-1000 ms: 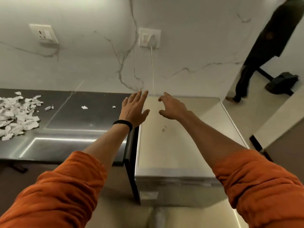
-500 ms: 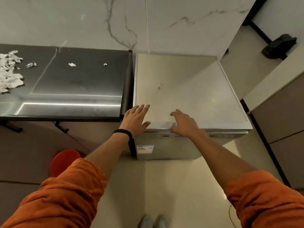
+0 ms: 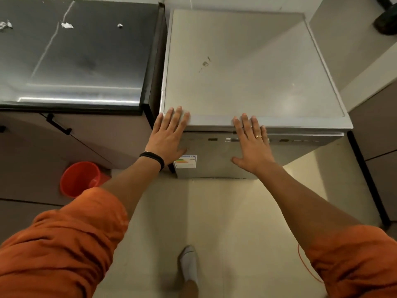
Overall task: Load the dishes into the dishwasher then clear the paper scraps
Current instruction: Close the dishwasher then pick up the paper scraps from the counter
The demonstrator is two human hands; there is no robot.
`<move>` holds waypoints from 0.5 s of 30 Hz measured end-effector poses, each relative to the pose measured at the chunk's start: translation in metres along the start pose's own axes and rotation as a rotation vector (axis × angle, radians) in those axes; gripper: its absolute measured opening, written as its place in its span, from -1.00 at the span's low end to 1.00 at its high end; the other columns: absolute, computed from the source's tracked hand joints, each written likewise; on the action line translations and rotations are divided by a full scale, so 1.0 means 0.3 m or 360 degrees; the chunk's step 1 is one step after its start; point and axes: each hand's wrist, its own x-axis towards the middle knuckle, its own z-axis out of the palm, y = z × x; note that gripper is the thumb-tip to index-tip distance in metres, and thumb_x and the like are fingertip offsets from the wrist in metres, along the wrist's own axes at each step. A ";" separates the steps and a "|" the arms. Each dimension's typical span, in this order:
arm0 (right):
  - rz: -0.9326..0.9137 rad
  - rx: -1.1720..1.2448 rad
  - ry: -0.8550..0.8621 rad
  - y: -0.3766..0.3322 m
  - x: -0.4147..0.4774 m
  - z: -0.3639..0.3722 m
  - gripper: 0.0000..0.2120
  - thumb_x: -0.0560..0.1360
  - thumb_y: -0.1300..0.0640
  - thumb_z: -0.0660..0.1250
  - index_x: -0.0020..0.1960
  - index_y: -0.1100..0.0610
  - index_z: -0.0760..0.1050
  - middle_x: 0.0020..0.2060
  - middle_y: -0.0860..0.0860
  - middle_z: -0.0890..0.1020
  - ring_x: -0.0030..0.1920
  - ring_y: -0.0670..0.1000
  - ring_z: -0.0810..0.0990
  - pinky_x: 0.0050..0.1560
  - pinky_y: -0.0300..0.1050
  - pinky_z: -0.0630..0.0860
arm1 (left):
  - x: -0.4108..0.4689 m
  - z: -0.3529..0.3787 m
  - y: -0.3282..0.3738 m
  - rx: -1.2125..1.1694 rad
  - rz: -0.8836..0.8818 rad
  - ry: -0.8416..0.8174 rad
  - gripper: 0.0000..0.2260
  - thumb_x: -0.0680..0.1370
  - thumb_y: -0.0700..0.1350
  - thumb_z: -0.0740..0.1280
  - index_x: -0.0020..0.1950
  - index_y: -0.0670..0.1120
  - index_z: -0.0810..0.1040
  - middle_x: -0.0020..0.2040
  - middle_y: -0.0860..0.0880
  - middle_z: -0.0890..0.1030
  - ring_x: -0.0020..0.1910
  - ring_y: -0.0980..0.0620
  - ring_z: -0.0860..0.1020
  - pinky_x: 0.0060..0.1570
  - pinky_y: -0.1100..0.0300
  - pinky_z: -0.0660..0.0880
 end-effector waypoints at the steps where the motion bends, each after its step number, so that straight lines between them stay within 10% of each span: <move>1: 0.0007 -0.0007 0.0048 -0.004 0.006 0.020 0.24 0.42 -0.17 0.50 0.58 -0.02 -0.47 0.58 0.05 -0.41 0.57 0.18 -0.43 0.58 0.22 -0.25 | 0.003 0.018 0.005 0.0031 -0.0020 0.0066 -0.03 0.49 0.21 0.40 0.65 -0.02 -0.17 0.66 -0.12 -0.11 0.62 -0.18 -0.15 0.57 -0.17 -0.15; 15: -0.0043 -0.0155 0.0566 0.009 0.063 0.184 0.34 0.29 -0.34 0.53 0.63 0.09 -0.35 0.61 0.20 -0.24 0.59 0.31 -0.29 0.55 0.37 -0.18 | 0.028 0.145 -0.017 0.0326 -0.0029 0.0486 -0.03 0.44 0.26 0.42 0.64 -0.08 -0.03 0.61 -0.19 0.10 0.58 -0.24 0.08 0.53 -0.24 0.00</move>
